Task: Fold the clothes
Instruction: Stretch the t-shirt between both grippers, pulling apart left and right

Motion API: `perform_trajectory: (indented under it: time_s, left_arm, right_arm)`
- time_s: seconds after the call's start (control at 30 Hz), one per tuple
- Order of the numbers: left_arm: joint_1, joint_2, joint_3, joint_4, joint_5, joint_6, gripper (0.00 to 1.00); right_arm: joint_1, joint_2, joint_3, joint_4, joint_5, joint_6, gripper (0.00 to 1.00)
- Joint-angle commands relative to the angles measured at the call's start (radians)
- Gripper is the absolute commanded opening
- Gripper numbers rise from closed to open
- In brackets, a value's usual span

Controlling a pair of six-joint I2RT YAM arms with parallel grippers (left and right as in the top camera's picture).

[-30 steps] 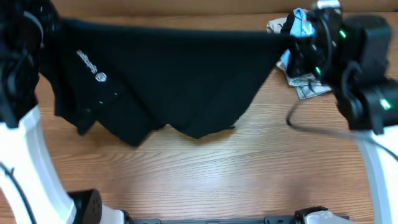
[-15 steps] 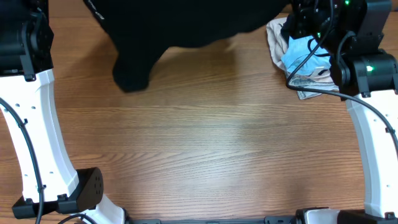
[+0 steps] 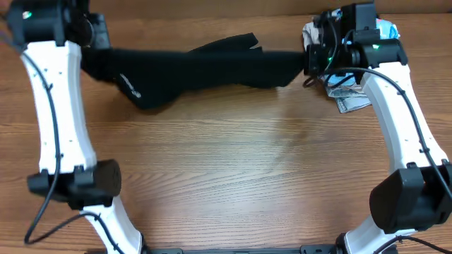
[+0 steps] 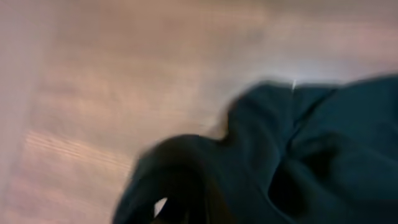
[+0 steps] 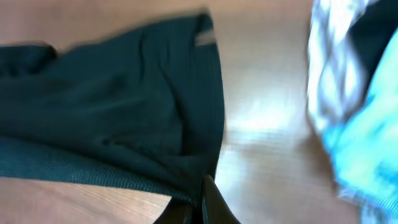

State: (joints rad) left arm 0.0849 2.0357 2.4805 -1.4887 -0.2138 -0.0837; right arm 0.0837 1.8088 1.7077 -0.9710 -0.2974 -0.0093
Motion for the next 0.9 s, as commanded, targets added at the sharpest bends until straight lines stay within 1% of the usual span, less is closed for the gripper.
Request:
perform_trajectory:
  time_s: [0.0, 0.13, 0.3, 0.4, 0.53, 0.67, 0.87]
  left_arm:
    - [0.008, 0.013, 0.008, -0.041, -0.008, -0.066, 0.04]
    - [0.007, 0.013, 0.008, -0.058, 0.045, -0.078, 0.04]
    - [0.008, 0.003, 0.012, -0.059, 0.061, -0.078, 0.04]
    - [0.008, -0.032, 0.031, -0.056, 0.061, -0.077, 0.04]
    - [0.008, -0.118, 0.078, -0.035, 0.055, -0.071, 0.04]
    - [0.008, -0.239, 0.118, -0.006, 0.053, -0.065, 0.04]
    - [0.007, -0.419, 0.122, 0.031, 0.050, -0.065, 0.04]
  right_arm:
    - [-0.021, -0.030, 0.012, -0.035, 0.003, 0.066, 0.04]
    - [-0.019, -0.030, 0.004, -0.069, -0.050, 0.070, 0.04]
    - [-0.017, -0.037, 0.002, -0.082, -0.071, 0.079, 0.04]
    - [-0.018, -0.074, 0.002, -0.083, -0.071, 0.081, 0.04]
    - [-0.025, -0.188, 0.003, -0.090, -0.071, 0.082, 0.04]
    - [-0.029, -0.358, 0.003, -0.115, -0.050, 0.090, 0.04]
    - [-0.029, -0.594, 0.003, -0.183, 0.018, 0.092, 0.04]
